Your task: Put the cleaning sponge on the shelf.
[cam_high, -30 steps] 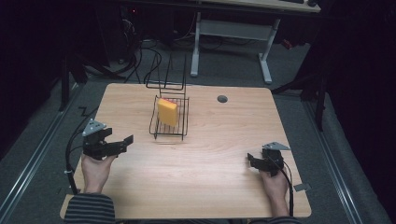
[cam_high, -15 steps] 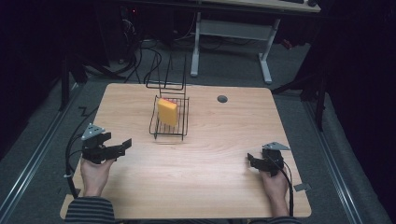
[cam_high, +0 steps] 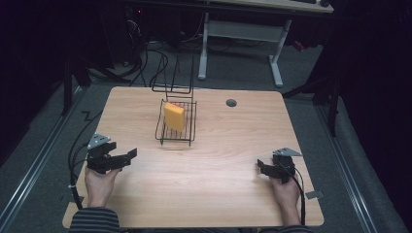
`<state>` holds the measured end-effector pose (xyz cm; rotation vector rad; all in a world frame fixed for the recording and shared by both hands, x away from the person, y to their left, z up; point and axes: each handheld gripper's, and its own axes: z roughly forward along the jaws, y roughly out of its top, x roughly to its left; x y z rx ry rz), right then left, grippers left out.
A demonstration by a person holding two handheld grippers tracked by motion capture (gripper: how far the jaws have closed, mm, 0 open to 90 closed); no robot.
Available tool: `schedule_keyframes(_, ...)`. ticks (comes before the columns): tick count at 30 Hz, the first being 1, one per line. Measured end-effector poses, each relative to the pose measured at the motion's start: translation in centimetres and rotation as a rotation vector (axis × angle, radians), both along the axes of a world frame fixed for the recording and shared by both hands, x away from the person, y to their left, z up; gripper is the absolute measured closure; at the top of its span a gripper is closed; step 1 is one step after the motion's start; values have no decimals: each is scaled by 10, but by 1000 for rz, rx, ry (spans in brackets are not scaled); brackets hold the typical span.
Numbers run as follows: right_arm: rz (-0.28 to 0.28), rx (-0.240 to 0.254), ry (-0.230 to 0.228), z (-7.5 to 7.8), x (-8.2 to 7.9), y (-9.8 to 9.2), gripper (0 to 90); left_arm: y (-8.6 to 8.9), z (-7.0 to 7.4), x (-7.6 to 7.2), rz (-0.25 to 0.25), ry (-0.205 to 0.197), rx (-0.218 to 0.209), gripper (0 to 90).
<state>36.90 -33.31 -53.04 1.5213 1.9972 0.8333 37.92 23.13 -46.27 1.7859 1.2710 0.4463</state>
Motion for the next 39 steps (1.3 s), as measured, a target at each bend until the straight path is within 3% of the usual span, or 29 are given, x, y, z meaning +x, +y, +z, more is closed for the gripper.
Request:
schedule_keyframes(19, 4, -3, -2, 0, 0, 0, 286, 2, -23, 2, 15, 53, 5, 141)
schedule_keyframes(39, 5, -5, -2, 0, 0, 0, 286, 0, -48, 7, 41, 97, 64, 143)
